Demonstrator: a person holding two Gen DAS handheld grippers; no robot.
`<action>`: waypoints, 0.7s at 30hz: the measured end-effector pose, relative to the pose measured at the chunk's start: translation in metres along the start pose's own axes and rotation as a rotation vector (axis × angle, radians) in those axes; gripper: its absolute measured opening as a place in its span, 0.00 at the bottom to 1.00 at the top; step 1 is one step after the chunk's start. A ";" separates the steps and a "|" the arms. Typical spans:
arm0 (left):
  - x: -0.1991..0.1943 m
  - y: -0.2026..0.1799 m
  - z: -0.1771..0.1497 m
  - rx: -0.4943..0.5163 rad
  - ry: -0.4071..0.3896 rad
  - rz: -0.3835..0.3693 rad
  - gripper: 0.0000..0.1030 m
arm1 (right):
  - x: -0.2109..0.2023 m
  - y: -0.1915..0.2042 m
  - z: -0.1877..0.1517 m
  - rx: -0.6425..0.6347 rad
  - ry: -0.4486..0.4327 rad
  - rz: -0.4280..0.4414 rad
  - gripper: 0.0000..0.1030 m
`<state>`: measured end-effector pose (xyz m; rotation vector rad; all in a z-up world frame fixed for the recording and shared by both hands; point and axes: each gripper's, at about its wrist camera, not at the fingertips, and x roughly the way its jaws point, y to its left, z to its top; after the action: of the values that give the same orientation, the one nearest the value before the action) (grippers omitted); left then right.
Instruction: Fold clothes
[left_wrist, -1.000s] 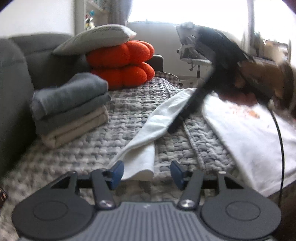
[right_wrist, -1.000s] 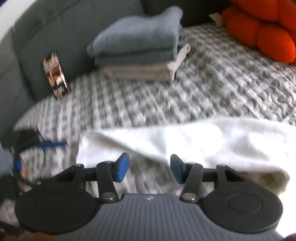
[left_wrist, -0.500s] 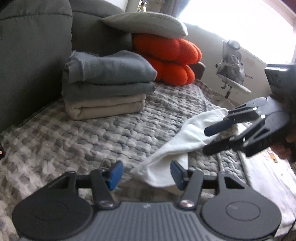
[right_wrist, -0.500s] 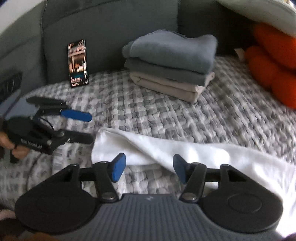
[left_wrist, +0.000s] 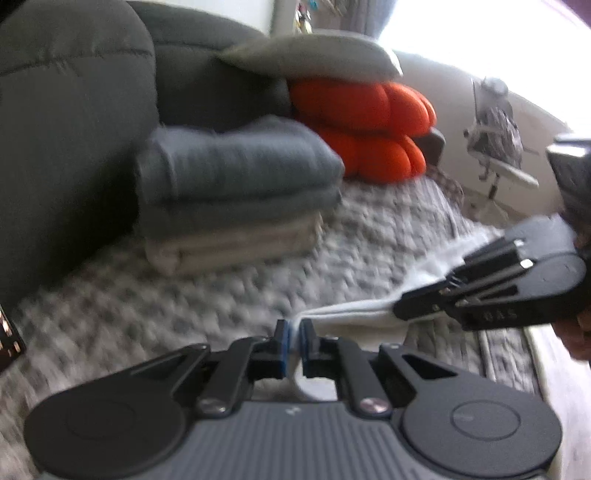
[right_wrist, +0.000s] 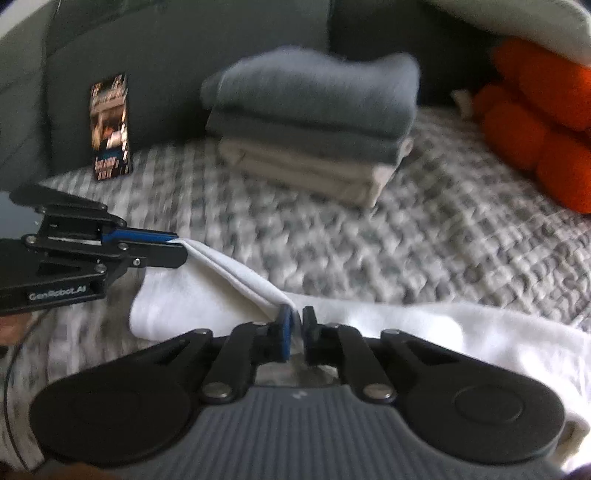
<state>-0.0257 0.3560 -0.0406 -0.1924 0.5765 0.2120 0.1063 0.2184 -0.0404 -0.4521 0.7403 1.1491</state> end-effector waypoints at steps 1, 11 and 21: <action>-0.003 0.003 0.005 -0.008 -0.017 -0.005 0.06 | -0.005 -0.001 0.003 0.009 -0.024 -0.003 0.04; -0.037 -0.009 -0.010 0.067 0.016 -0.195 0.06 | -0.038 -0.005 -0.009 0.033 -0.048 0.034 0.02; -0.051 -0.009 -0.042 -0.027 0.131 -0.233 0.28 | -0.034 -0.021 -0.072 0.162 0.073 0.050 0.01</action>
<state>-0.0869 0.3297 -0.0452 -0.2991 0.6764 -0.0187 0.0974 0.1410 -0.0658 -0.3421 0.9054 1.1138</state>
